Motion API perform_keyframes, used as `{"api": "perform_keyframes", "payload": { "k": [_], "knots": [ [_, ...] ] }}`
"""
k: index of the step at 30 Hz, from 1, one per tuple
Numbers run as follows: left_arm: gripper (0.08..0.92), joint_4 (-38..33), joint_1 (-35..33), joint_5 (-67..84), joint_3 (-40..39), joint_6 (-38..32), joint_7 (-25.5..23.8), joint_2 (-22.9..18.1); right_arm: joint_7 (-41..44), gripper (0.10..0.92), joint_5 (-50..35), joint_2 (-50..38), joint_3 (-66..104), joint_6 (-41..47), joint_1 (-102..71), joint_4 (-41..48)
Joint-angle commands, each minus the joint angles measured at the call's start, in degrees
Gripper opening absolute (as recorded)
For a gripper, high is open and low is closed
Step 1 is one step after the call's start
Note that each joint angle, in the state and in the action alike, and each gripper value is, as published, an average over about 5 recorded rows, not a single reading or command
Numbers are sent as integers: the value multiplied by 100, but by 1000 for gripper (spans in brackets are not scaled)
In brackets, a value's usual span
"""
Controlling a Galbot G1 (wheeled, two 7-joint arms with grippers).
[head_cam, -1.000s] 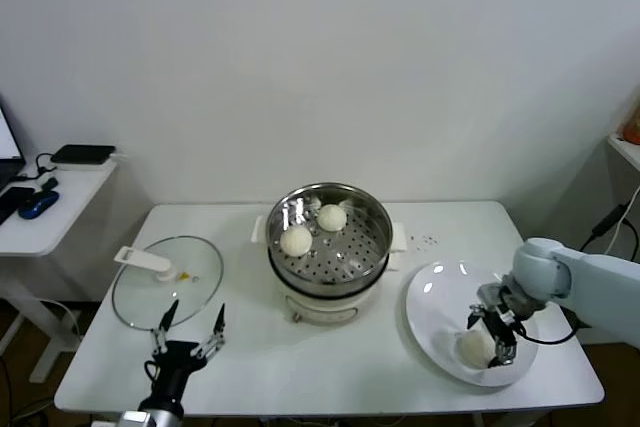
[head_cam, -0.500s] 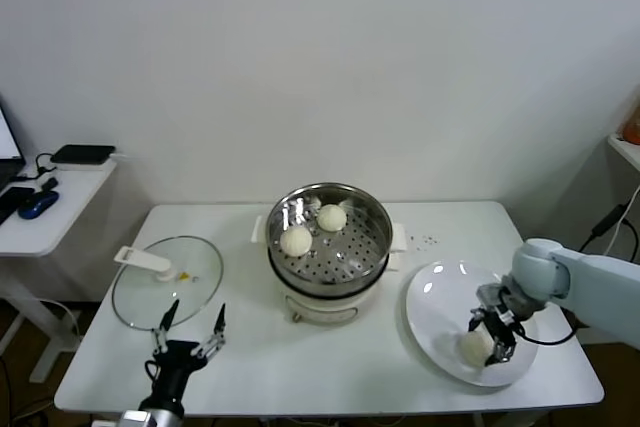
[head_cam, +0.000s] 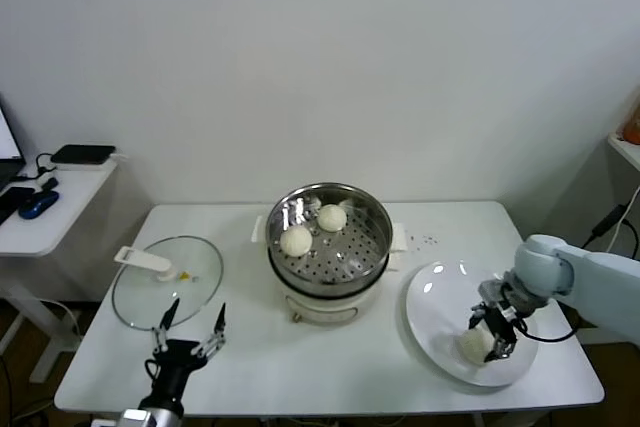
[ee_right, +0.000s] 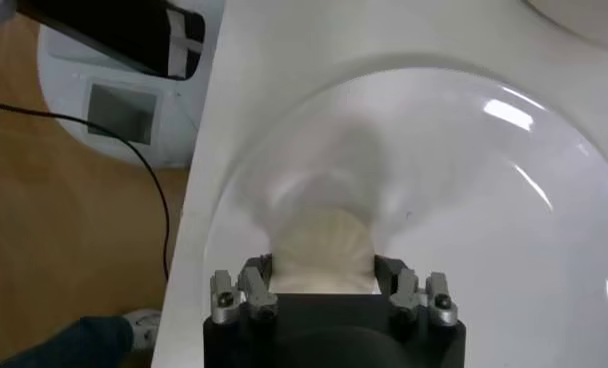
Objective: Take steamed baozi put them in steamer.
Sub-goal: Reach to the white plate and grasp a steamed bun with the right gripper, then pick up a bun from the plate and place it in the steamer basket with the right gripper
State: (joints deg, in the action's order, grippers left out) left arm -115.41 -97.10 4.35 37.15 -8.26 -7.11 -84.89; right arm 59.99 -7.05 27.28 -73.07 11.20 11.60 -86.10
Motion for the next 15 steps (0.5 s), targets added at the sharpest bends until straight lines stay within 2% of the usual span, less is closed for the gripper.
{"api": "perform_keyframes", "payload": {
  "k": [1, 8, 15],
  "knots": [
    [823, -9, 48, 0, 10, 36, -5, 112, 72, 671, -84, -88, -160, -52, 480, -115],
    [823, 29, 150, 52, 26, 94, -45, 494, 229, 670, -365, -87, -708, -288, 1691, -342],
    [823, 101, 208, 260, 51, 120, -94, 969, 365, 670, -791, 338, -1513, -706, 3369, -383]
  ]
}}
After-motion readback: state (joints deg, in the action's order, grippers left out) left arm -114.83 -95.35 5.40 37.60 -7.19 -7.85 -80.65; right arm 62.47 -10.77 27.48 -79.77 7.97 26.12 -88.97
